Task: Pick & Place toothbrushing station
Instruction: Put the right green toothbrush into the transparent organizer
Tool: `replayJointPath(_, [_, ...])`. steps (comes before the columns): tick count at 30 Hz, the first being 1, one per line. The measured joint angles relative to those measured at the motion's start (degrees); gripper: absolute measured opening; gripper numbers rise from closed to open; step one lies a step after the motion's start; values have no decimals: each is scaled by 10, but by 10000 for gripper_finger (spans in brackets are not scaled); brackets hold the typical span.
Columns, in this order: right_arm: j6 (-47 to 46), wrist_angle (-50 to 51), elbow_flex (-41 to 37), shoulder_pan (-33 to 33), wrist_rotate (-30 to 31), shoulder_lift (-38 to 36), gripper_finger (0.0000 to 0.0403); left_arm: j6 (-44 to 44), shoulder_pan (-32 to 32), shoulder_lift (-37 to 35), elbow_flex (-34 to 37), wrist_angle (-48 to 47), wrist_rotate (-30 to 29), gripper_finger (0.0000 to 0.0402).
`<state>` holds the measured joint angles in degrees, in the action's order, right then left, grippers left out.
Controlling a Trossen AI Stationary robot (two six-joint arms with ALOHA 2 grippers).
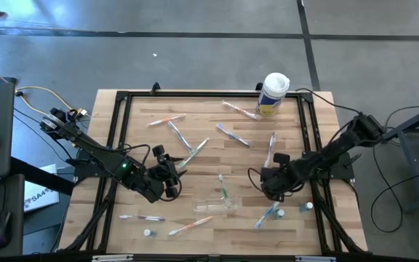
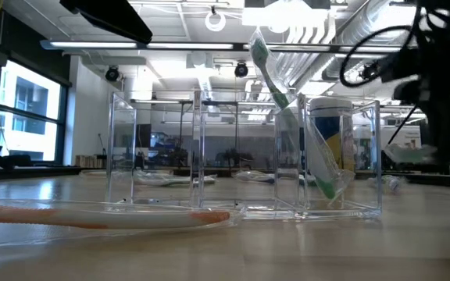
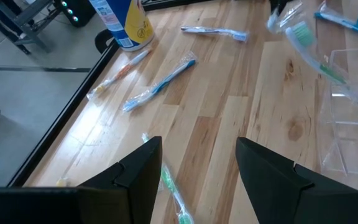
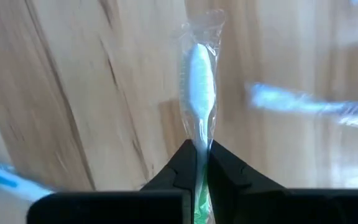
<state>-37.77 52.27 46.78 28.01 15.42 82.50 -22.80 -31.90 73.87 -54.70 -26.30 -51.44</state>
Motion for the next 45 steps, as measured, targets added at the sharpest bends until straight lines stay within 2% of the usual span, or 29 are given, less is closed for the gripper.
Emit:
replayJointPath(11, [63, 10, 102, 1, 103, -1, 12, 0, 0, 0, 0, -3, 7, 203])
replayJointPath(18, [77, 20, 131, 1, 142, -1, 12, 0, 0, 0, 0, -4, 7, 203])
replayJointPath(24, [76, -19, 146, 23, 210, -2, 12, 14, 0, 0, 0, -4, 8, 203])
replayJointPath(33, [17, 54, 227, 95, 350, -2, 12, 22, 0, 0, 0, 7, 7, 203])
replayJointPath(38, [21, 54, 279, 143, 432, -2, 12, 41, 0, 0, 0, 30, 11, 203])
replayJointPath(41, [57, 24, 298, 180, 476, -2, 12, 44, 0, 0, 0, 30, 11, 203])
replayJointPath(45, [171, -80, 300, 238, 525, -2, 12, 46, 0, 0, 0, 30, 12, 203])
